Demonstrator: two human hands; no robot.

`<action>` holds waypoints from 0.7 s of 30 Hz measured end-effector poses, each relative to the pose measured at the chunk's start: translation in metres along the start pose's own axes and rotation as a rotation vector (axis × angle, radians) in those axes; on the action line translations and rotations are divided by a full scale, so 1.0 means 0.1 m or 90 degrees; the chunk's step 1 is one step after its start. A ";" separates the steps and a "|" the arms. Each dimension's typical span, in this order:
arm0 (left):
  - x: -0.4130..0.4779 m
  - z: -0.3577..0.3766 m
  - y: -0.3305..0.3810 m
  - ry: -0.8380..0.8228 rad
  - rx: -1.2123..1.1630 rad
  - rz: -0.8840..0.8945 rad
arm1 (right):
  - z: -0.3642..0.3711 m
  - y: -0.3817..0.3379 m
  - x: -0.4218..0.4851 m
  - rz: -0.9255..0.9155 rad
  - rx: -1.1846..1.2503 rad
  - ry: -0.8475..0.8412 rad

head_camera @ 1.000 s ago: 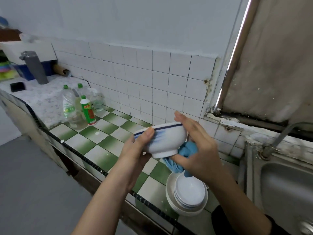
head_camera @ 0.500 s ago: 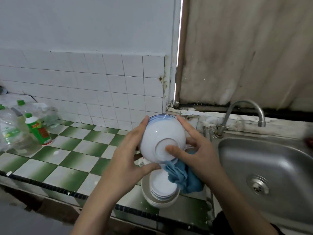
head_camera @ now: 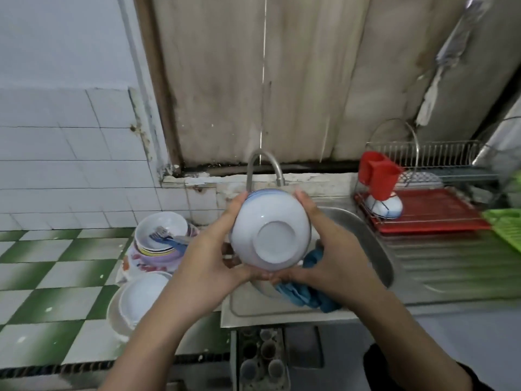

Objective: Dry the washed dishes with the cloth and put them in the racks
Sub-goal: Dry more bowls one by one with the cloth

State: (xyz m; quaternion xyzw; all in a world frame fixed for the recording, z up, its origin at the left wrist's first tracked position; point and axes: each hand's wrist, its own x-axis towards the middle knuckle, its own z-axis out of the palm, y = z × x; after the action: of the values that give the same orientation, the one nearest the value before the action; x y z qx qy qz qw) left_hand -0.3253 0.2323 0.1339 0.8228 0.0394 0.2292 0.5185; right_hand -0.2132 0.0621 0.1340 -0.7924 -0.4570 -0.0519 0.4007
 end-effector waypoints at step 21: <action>0.79 2.74 0.41 -0.127 -0.052 0.029 | -1.71 1.81 -1.19 0.211 -0.095 0.086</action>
State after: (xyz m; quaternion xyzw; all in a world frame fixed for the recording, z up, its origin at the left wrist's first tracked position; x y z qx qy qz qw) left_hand -0.1470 0.0087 0.0984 0.8206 -0.0405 0.1591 0.5474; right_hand -0.0945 -0.1836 0.0894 -0.8791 -0.2872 -0.0716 0.3737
